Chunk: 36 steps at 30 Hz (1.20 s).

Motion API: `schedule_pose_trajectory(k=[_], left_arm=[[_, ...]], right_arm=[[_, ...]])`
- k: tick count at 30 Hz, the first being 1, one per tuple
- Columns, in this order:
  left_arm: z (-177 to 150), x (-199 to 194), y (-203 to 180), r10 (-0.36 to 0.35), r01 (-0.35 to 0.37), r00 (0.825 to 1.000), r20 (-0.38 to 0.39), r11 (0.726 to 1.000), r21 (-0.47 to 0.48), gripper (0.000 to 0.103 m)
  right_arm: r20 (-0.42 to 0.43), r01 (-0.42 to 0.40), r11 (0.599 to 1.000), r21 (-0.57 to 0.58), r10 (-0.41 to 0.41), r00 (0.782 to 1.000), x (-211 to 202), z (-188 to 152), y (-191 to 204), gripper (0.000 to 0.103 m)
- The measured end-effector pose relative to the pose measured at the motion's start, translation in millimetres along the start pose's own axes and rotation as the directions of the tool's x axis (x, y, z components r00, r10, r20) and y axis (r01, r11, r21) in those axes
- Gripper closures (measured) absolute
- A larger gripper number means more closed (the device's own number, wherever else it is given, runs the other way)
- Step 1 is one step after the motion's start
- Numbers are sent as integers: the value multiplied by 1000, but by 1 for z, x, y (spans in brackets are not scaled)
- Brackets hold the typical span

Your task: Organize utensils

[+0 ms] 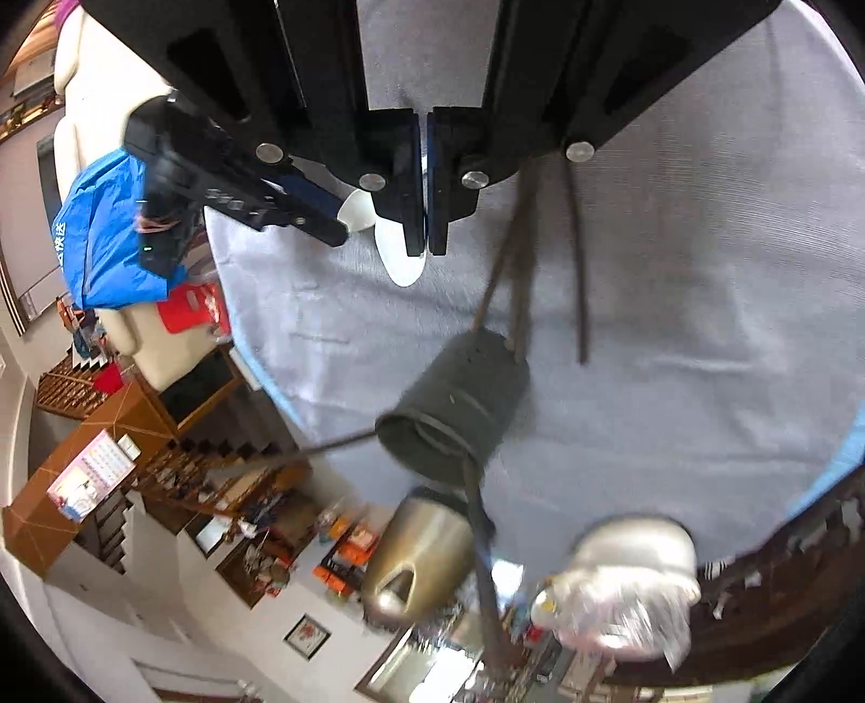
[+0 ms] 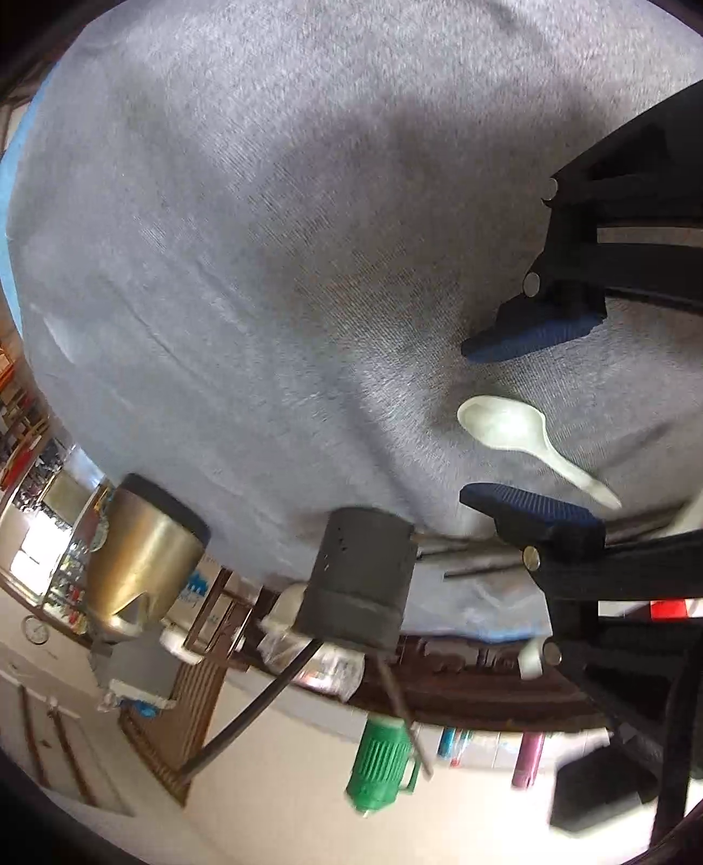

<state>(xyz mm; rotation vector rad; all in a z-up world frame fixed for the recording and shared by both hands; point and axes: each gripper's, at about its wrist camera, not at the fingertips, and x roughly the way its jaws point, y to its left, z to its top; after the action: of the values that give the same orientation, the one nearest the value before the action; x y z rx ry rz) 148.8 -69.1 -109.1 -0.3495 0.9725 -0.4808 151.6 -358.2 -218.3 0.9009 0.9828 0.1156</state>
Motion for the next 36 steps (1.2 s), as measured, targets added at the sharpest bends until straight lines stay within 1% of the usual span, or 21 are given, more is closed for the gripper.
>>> schedule_pose_trajectory(k=[1,2,4,6,9,11,15,17,20,22,24,26,30,32,33,34,35,36], left_arm=[[1,-8,3,3,-3,1000,17,1000,0,102],[2,-14,6,8,-8,999,33,1000,0,102],[4,-27,11,27,-27,997,70,1000,0,102],[6,-41,21,45,-45,993,105,999,-4,102],[11,-52,34,69,-68,989,133,998,-14,102],[16,-58,41,84,-81,984,156,996,-23,102],[24,-72,54,112,-107,974,198,994,-38,102],[25,-76,60,121,-114,972,203,993,-43,102],[21,-79,64,118,-113,970,210,993,-38,102],[17,-78,67,123,-118,971,205,992,-37,102],[12,-79,72,114,-108,975,189,993,-43,102],[10,-77,74,115,-109,976,186,993,-43,102],[7,-77,74,111,-105,977,184,994,-43,102],[6,-78,74,110,-106,976,190,994,-33,102],[5,-79,74,112,-109,975,194,994,-25,102],[5,-80,74,113,-112,974,197,994,-17,102],[4,-81,75,115,-115,973,200,993,-12,102],[4,-82,75,116,-117,972,204,993,-6,102]], right_arm=[[8,20,1000,-23,-19,1000,2,-2,4,68],[4,44,998,-42,-44,999,5,-3,7,73],[-5,77,994,-82,-78,997,13,-7,14,94],[-4,104,988,-111,-105,995,17,-12,18,97],[75,136,978,-159,-125,989,6,-19,31,99],[111,135,975,-175,-117,987,-4,-19,39,100],[198,144,962,-234,-97,975,-27,-20,63,100],[184,143,958,-249,-98,978,-31,-18,69,99],[119,88,978,-189,-66,991,-29,-13,54,96],[52,47,994,-94,-43,998,-20,-11,34,94],[8,32,999,-13,-32,999,-11,-12,19,92],[0,39,999,6,-39,999,-6,-15,13,91],[-18,68,998,-4,-68,998,4,-16,20,91],[-13,83,996,-9,-83,996,6,-16,23,82],[-15,86,996,-5,-87,996,7,-16,23,73],[-18,93,996,3,-93,996,9,-16,24,57],[-20,102,995,11,-102,995,10,-17,24,47],[-8,82,996,15,-82,997,9,-18,25,38]])
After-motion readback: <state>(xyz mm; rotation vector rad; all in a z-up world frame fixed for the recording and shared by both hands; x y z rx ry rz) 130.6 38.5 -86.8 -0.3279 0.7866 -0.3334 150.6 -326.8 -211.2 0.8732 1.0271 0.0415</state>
